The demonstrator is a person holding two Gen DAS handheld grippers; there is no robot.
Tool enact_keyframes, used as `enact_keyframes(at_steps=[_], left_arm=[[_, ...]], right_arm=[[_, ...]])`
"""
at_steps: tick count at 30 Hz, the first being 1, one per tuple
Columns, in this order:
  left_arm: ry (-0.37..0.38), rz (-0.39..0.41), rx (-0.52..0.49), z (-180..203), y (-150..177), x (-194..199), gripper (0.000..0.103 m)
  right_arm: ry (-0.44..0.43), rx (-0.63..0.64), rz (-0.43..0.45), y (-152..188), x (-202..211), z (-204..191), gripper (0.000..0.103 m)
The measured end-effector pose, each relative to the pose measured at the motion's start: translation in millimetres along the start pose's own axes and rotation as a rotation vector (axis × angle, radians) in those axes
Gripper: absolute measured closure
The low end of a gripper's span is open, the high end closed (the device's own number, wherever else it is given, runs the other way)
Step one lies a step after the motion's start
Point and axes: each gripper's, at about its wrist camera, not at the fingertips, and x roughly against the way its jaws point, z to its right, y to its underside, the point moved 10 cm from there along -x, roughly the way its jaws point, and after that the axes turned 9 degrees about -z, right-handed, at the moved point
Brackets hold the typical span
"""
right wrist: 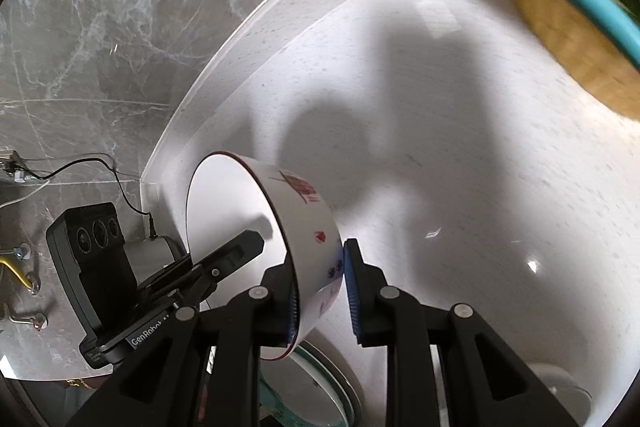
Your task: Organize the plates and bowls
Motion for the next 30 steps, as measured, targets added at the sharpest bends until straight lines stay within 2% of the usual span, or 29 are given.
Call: enact_keyframes(at_steps=[9,15,30], left_arm=[[0.014,-0.030,-0.056,67,21,-24,0.085],[0.027,-0.049,-0.090,98,39,-35,0.085],[0.069,-0.180,-0.135,162,126,-83,0.085]], right_arm=[[-0.021,-0.035,0.045,29,45,39,0.078],[-0.033,-0.044,0.071,47,67,55,0.077],[-0.046,-0.120,0.072,134,93,113,0.075]])
